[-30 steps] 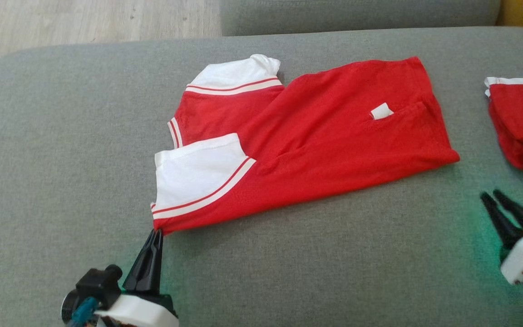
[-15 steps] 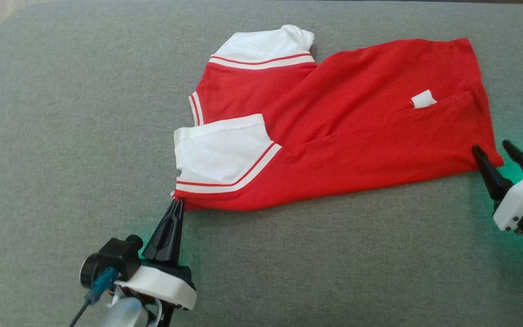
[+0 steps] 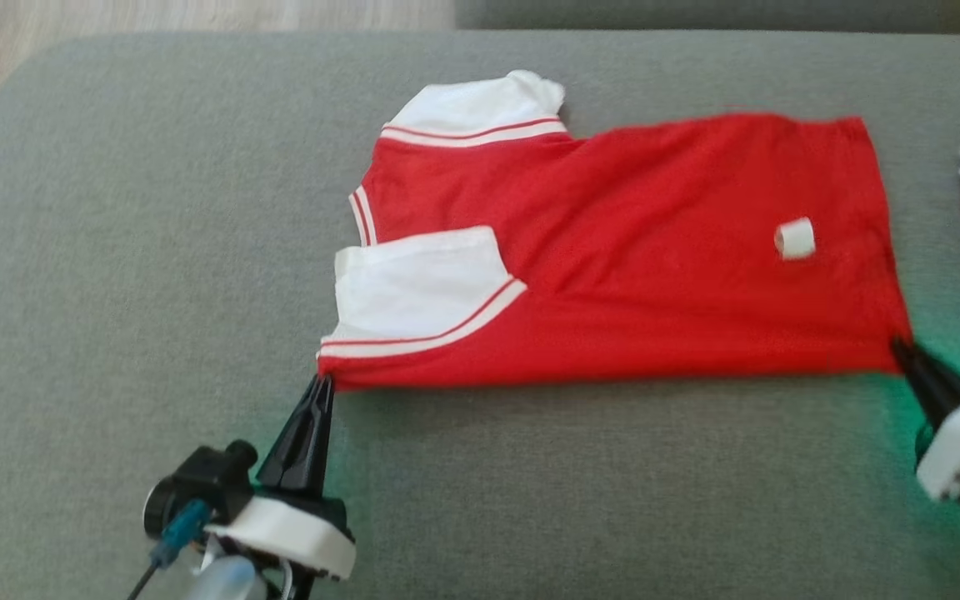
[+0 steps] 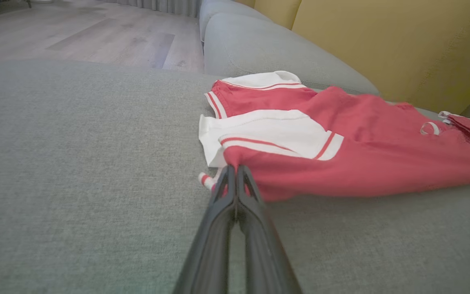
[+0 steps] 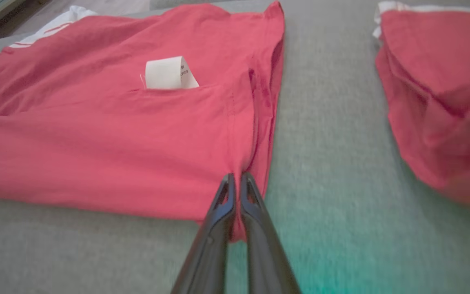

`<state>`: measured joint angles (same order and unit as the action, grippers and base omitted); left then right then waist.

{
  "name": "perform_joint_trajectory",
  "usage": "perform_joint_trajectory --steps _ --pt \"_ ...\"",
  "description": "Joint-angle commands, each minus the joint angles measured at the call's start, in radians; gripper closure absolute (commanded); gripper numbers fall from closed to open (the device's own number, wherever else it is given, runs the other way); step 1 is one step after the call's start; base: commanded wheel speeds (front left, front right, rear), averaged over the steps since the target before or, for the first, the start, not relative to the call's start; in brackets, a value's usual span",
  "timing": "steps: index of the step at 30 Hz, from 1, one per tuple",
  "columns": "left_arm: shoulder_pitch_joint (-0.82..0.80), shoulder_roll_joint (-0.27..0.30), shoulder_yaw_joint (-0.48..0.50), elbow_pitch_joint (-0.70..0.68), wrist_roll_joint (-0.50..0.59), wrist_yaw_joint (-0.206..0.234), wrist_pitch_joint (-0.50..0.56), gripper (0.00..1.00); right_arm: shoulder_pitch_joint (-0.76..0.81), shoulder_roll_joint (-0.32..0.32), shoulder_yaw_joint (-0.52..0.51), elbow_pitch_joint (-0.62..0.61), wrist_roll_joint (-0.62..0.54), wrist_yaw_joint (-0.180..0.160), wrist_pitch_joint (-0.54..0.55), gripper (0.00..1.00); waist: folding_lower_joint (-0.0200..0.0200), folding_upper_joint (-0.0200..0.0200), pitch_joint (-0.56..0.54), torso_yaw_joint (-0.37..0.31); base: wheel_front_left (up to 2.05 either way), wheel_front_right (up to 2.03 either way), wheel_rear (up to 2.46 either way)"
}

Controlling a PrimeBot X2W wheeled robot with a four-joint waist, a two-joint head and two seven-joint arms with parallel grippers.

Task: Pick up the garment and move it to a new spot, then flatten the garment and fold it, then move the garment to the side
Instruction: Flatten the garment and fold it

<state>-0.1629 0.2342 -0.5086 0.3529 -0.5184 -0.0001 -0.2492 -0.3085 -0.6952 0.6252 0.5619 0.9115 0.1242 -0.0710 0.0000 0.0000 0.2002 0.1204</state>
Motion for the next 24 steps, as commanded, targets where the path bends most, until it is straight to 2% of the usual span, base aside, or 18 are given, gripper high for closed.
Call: perform_joint_trajectory --steps 1,8,17,24 --pt "0.002 0.027 0.042 -0.028 0.003 -0.001 -0.012 1.0 0.027 -0.046 0.002 -0.018 0.009 0.007 -0.013 1.0 0.0 0.0 -0.016 -0.015 0.0 0.0 0.0" --pt "0.113 0.064 0.03 -0.079 -0.017 0.004 0.02 1.0 0.141 -0.062 -0.019 -0.064 0.017 0.007 -0.025 1.0 0.0 0.0 -0.057 -0.052 0.0 0.0 0.0" --pt "0.313 0.149 0.029 -0.218 -0.059 0.028 0.087 1.0 0.24 -0.073 -0.075 -0.08 -0.035 0.007 -0.022 1.0 0.0 0.0 -0.112 -0.083 0.0 0.0 0.0" --pt "0.382 0.166 0.011 -0.299 -0.086 0.037 0.14 1.0 0.302 -0.064 -0.141 -0.086 -0.072 0.007 -0.002 1.0 0.0 0.0 -0.129 -0.079 0.0 0.0 0.0"
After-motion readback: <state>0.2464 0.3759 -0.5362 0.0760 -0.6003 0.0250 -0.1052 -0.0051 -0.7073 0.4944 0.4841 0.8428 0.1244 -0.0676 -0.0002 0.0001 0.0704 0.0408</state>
